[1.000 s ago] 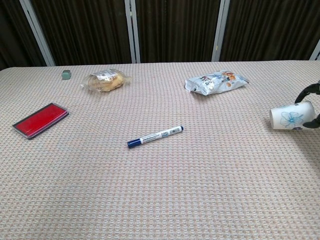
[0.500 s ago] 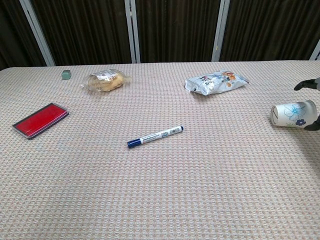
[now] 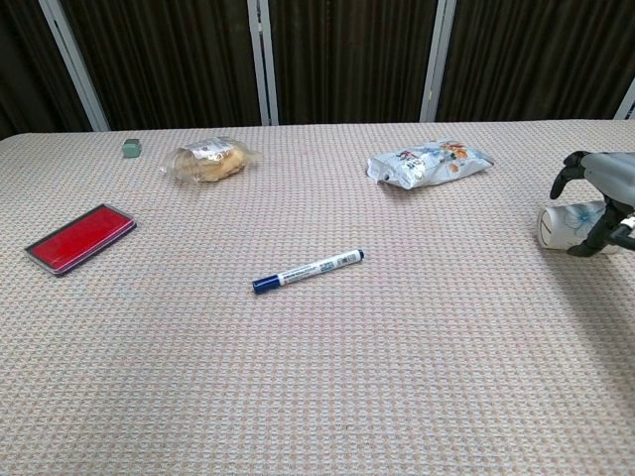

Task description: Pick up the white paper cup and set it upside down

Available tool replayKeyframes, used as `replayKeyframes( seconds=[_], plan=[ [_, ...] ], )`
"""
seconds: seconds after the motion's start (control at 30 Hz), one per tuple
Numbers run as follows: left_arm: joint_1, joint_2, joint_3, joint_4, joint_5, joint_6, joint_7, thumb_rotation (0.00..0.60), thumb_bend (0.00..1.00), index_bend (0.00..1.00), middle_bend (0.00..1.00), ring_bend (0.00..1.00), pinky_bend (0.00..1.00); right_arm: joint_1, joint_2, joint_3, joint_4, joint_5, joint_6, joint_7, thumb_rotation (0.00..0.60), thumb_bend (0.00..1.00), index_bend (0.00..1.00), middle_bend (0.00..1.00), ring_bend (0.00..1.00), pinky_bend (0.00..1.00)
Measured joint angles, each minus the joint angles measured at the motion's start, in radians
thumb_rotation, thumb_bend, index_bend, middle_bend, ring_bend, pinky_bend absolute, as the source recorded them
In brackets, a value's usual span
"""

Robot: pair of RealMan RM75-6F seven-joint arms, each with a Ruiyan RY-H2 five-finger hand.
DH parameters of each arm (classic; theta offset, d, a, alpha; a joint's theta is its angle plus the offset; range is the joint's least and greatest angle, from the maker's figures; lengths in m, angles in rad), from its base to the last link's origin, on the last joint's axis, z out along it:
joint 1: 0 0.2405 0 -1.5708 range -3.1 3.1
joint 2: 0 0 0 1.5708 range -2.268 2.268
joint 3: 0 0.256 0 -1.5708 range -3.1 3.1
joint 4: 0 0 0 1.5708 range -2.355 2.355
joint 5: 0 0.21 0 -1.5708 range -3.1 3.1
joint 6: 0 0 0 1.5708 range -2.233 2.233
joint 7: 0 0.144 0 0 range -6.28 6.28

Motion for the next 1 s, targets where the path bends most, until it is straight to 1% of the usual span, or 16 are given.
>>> replayKeyframes(
  seconds=[0.23,0.37,0.53,0.63,0.8,0.9,1.0],
  plan=[
    [0.000,0.000,0.000,0.001,0.001,0.000,-0.003,0.600,0.05,0.00,0.00,0.00,0.00,0.007,-0.056,0.010,0.094,-0.022,-0.005,-0.022,0.600,0.11,0.31,0.00,0.00,0.00],
    [-0.001,0.000,0.000,0.001,0.000,-0.001,-0.003,0.600,0.05,0.00,0.00,0.00,0.00,0.006,-0.075,0.016,0.128,-0.021,-0.017,-0.038,0.600,0.13,0.33,0.00,0.00,0.00],
    [-0.001,0.000,0.000,0.001,0.000,-0.001,-0.003,0.600,0.05,0.00,0.00,0.00,0.00,-0.002,-0.097,0.031,0.161,-0.012,-0.032,-0.064,0.600,0.20,0.43,0.02,0.00,0.00],
    [-0.001,0.000,0.000,0.001,0.000,0.000,-0.002,0.600,0.05,0.00,0.00,0.00,0.00,-0.006,-0.102,0.039,0.161,-0.020,-0.030,-0.063,0.600,0.21,0.45,0.03,0.00,0.00],
    [-0.001,0.000,0.000,0.001,0.000,0.000,-0.001,0.600,0.04,0.00,0.00,0.00,0.00,-0.008,-0.099,0.059,0.139,-0.049,-0.019,-0.039,0.600,0.21,0.45,0.03,0.00,0.00],
    [-0.001,0.000,0.000,0.001,-0.001,0.000,-0.002,0.600,0.04,0.00,0.00,0.00,0.00,-0.013,-0.092,0.090,0.109,-0.060,-0.015,0.016,0.600,0.20,0.45,0.03,0.00,0.00],
    [-0.001,0.000,0.000,0.001,0.000,0.000,-0.002,0.600,0.04,0.00,0.00,0.00,0.00,-0.022,-0.078,0.143,0.057,-0.059,-0.018,0.105,0.600,0.19,0.44,0.03,0.00,0.00]
  ],
)
